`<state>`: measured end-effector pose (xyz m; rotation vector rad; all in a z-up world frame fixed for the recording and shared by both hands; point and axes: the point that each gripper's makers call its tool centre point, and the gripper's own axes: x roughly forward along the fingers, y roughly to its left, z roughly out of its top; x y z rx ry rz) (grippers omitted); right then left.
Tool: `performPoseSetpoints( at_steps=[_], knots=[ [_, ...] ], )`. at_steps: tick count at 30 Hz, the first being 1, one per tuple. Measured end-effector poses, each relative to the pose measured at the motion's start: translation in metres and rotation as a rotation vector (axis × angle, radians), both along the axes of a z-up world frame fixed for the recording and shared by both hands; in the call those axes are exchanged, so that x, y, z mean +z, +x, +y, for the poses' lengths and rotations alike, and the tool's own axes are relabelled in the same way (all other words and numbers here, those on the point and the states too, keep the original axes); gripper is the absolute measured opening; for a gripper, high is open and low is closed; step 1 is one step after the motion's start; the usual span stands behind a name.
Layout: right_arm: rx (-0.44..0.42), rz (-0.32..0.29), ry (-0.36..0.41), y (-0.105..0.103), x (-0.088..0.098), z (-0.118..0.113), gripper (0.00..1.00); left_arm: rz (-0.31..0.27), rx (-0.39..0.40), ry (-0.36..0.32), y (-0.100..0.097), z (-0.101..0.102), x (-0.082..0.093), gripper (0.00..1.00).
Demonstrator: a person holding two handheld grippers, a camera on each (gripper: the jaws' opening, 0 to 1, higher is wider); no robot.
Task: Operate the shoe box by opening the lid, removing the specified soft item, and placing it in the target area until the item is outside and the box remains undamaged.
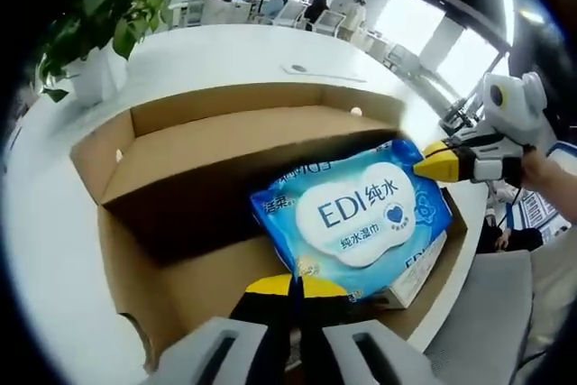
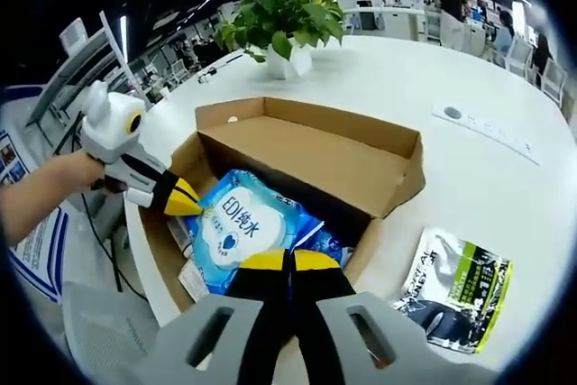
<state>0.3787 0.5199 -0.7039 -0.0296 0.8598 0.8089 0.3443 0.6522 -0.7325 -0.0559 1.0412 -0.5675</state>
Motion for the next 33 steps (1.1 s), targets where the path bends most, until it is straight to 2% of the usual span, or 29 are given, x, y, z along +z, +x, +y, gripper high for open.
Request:
performPoseSetpoints(
  at_steps=[12,18,23,33],
  knots=[
    [-0.023,-0.004,0.047,-0.002,0.011,-0.006,0.0,-0.025,0.025,-0.033,-0.005,-0.002,0.026,0.0],
    [-0.058,0.013,0.096,-0.004,0.019,-0.013,0.0,-0.047,0.027,-0.045,-0.006,-0.005,0.037,0.0],
    [-0.096,0.024,0.145,-0.004,0.029,-0.022,0.0,-0.065,0.037,-0.077,-0.006,-0.012,0.049,0.0],
    [-0.153,0.049,0.189,-0.006,0.041,-0.051,0.0,-0.094,0.003,-0.106,-0.008,-0.043,0.066,0.0]
  ],
)
